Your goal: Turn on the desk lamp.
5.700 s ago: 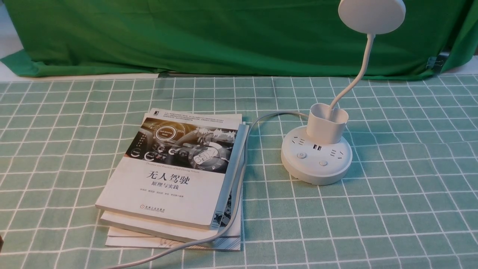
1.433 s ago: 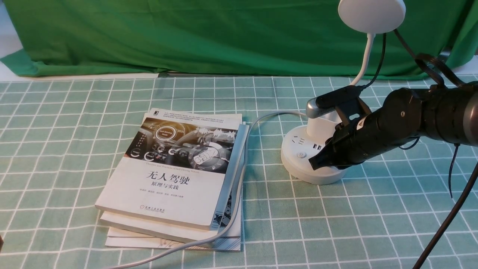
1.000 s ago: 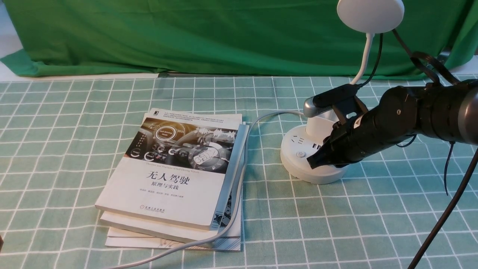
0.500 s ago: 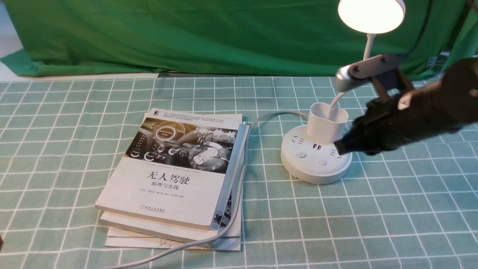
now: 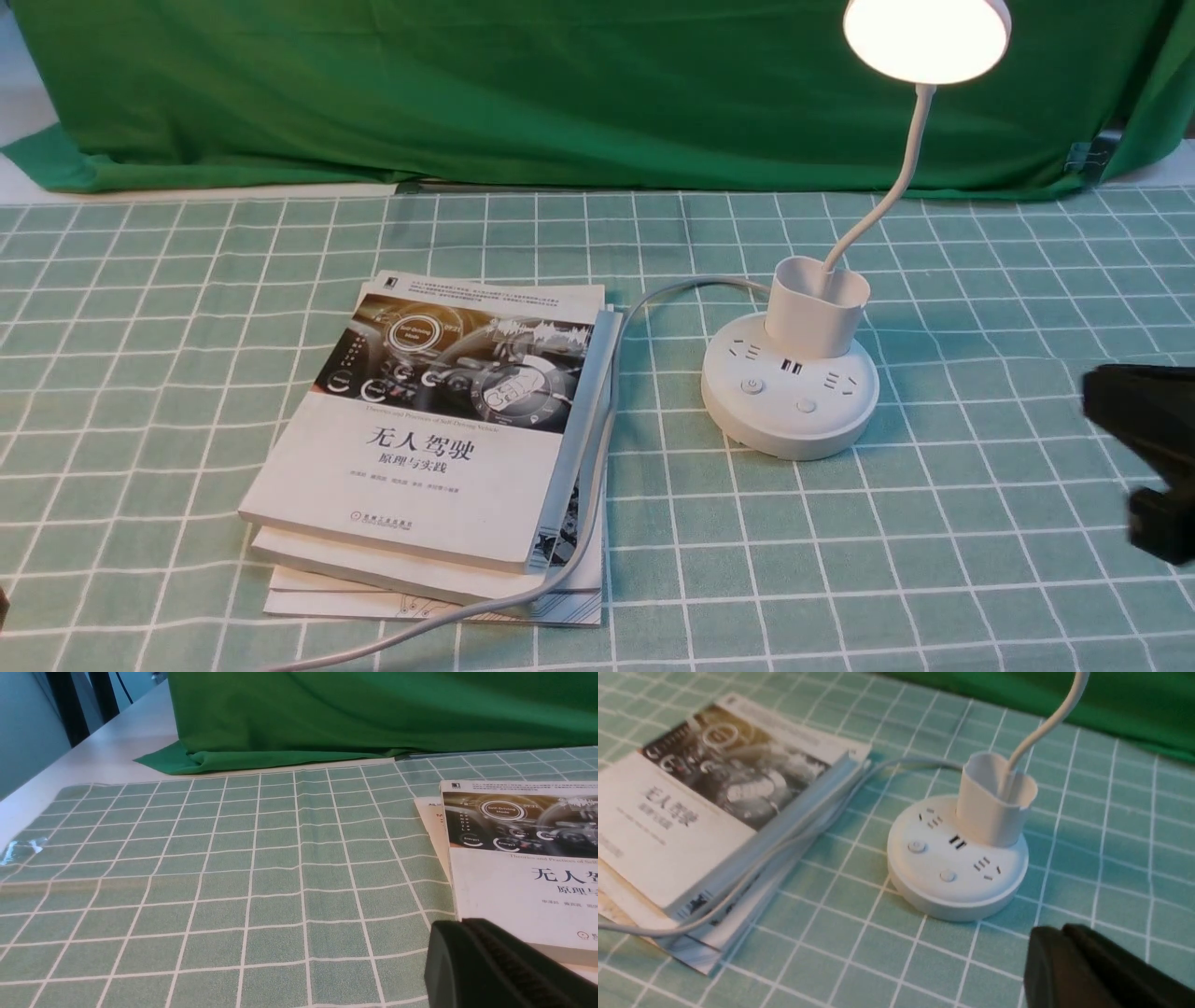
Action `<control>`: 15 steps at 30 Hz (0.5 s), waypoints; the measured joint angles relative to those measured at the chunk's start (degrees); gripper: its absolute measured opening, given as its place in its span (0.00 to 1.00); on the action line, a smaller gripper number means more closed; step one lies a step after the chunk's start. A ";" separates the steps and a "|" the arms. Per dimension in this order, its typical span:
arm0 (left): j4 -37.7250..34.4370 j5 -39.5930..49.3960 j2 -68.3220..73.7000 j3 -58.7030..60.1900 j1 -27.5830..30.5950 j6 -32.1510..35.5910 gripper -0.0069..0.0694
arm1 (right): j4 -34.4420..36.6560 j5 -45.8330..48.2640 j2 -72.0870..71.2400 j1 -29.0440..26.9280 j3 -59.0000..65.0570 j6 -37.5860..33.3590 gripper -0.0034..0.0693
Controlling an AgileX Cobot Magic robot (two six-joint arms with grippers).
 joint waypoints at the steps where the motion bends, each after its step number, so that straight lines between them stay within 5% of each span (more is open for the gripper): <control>1: 0.00 0.00 0.00 0.00 0.00 0.00 0.12 | 0.00 -0.57 -2.50 0.00 1.05 0.00 0.15; 15: 0.00 0.00 0.00 0.00 0.00 0.00 0.12 | -0.17 -10.53 -21.33 -0.05 15.43 -0.17 0.21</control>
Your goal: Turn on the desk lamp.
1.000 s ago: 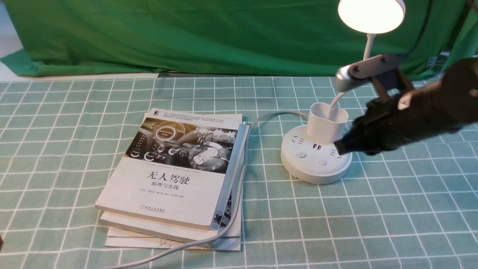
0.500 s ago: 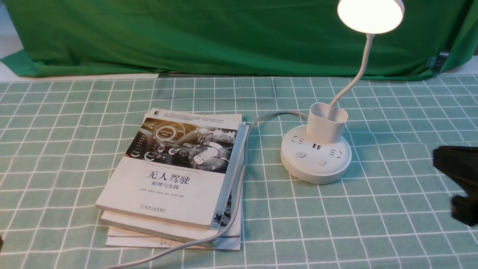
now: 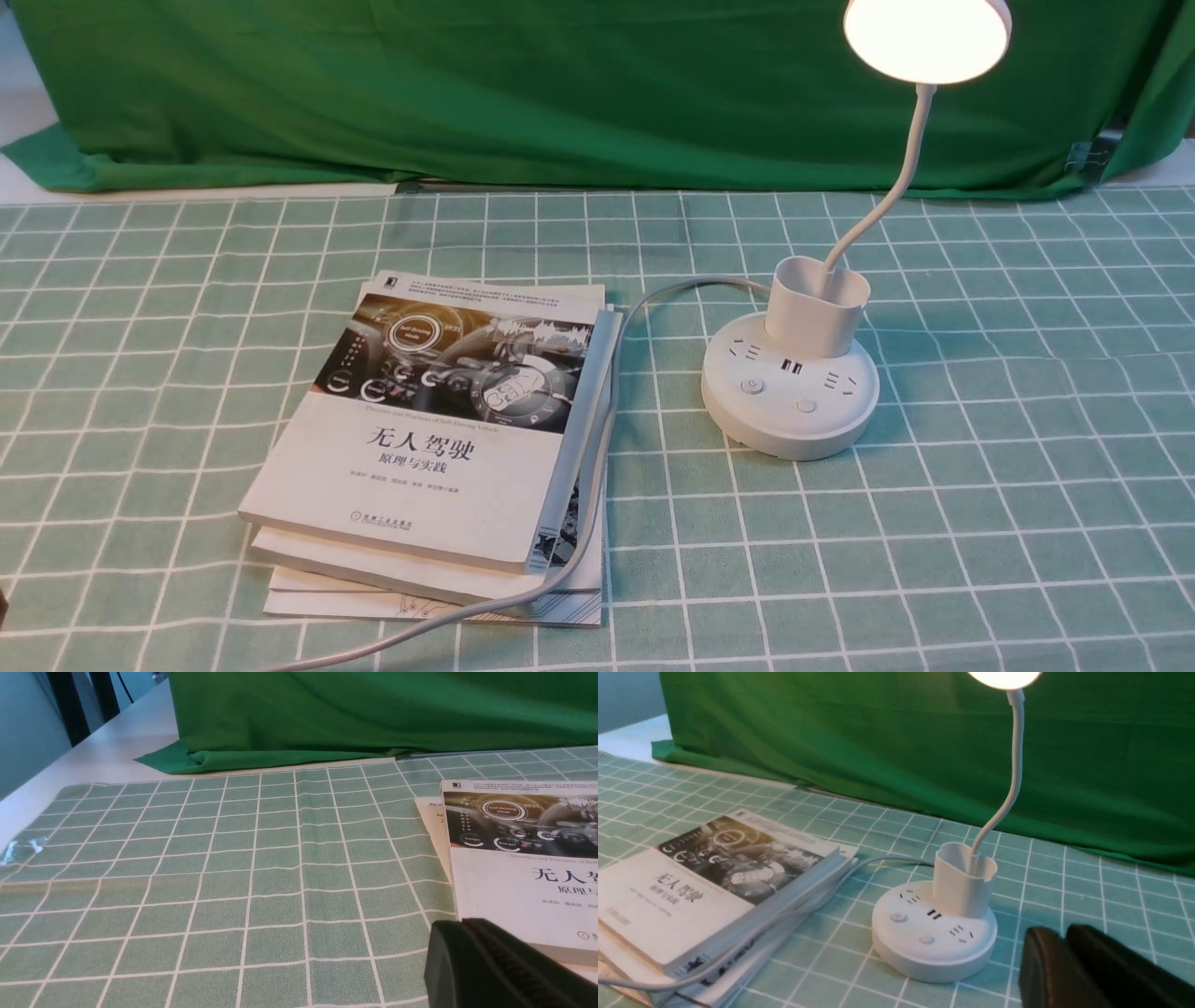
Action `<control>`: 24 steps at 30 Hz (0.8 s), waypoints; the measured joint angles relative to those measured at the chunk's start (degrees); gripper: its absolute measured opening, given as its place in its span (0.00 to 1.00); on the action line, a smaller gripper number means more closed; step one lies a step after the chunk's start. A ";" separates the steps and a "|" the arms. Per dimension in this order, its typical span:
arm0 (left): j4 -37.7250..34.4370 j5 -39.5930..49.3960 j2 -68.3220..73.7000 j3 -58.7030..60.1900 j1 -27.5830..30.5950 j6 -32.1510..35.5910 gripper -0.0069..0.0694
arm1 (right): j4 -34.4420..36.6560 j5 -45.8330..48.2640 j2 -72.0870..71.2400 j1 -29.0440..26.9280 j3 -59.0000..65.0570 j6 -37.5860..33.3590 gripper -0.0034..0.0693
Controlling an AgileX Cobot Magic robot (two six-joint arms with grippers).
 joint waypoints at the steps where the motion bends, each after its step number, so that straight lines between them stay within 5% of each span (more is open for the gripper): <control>1: 0.00 0.00 0.00 0.00 0.00 0.00 0.12 | -0.26 -0.54 -0.56 -0.08 1.07 0.00 0.21; 7: 0.00 0.00 0.00 0.00 0.00 0.00 0.12 | -6.42 -6.96 -5.17 -4.94 9.01 3.87 0.23; 15: 0.00 0.00 0.00 0.00 0.00 0.00 0.12 | -10.72 -8.48 -17.40 -21.77 17.21 11.46 0.27; 24: 0.00 0.01 -0.05 0.00 0.00 0.00 0.12 | -11.65 1.66 -20.27 -22.40 18.63 14.01 0.30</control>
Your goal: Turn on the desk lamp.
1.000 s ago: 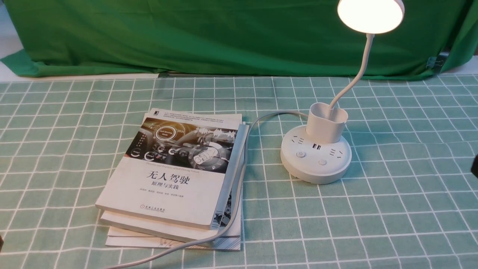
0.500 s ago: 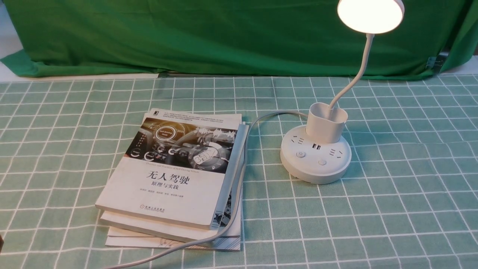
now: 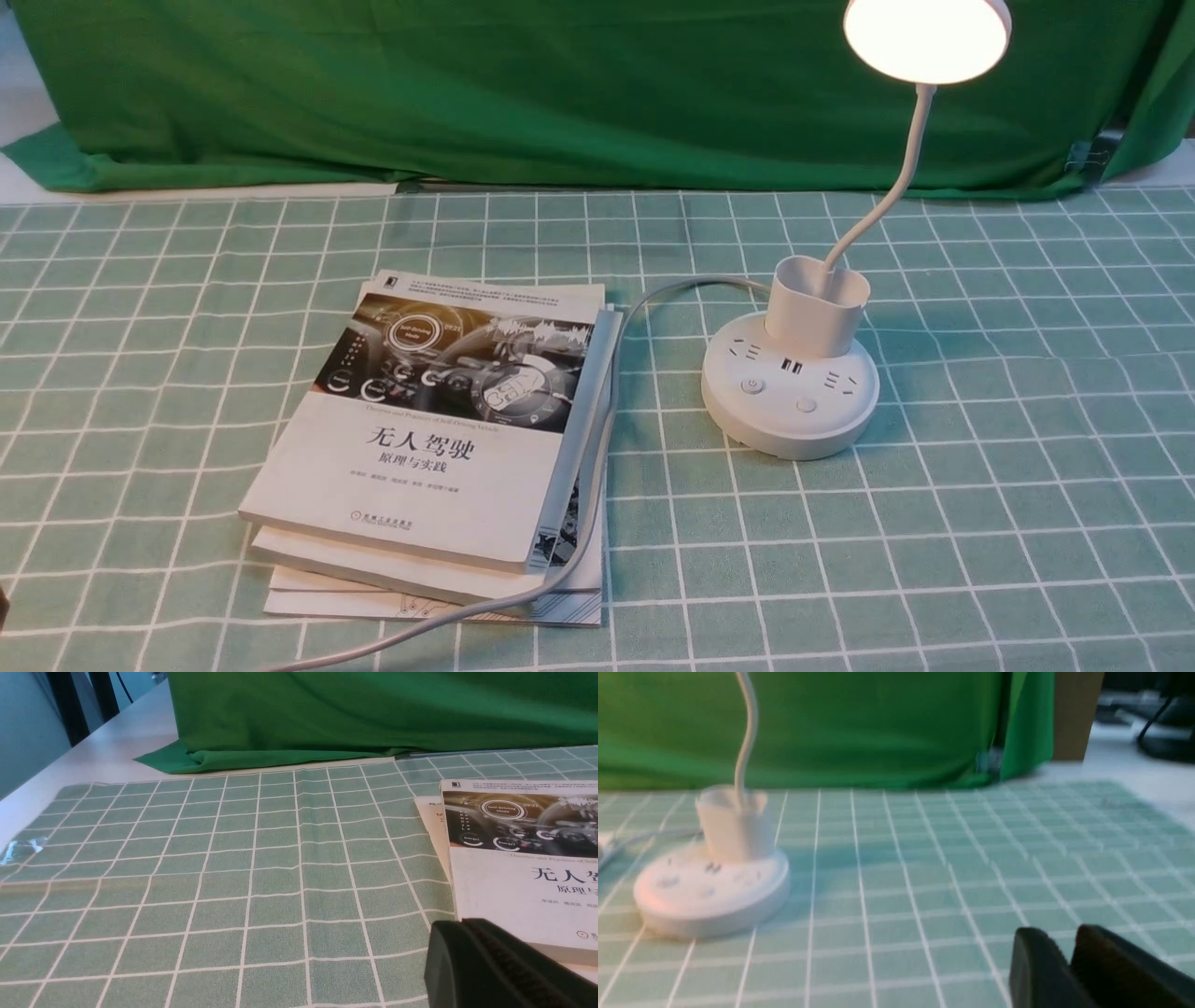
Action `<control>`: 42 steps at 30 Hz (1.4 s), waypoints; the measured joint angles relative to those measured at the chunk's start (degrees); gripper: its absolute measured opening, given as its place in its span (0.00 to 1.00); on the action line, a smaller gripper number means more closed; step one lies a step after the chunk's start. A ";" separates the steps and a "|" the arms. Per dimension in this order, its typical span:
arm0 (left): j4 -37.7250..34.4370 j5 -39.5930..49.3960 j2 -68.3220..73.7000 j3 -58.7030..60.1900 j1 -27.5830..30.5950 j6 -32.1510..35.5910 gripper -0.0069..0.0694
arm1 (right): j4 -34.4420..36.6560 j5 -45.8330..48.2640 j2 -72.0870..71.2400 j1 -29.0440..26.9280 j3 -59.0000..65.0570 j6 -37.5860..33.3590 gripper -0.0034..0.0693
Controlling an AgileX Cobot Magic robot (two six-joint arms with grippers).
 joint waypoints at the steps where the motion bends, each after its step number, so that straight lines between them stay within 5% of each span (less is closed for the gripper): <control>1: 0.00 0.00 0.00 0.00 0.00 0.00 0.12 | 0.00 0.17 0.00 0.19 0.00 0.06 0.30; 42: 0.00 0.00 0.00 0.00 0.00 0.00 0.12 | -0.12 0.91 0.00 3.06 0.00 1.09 0.37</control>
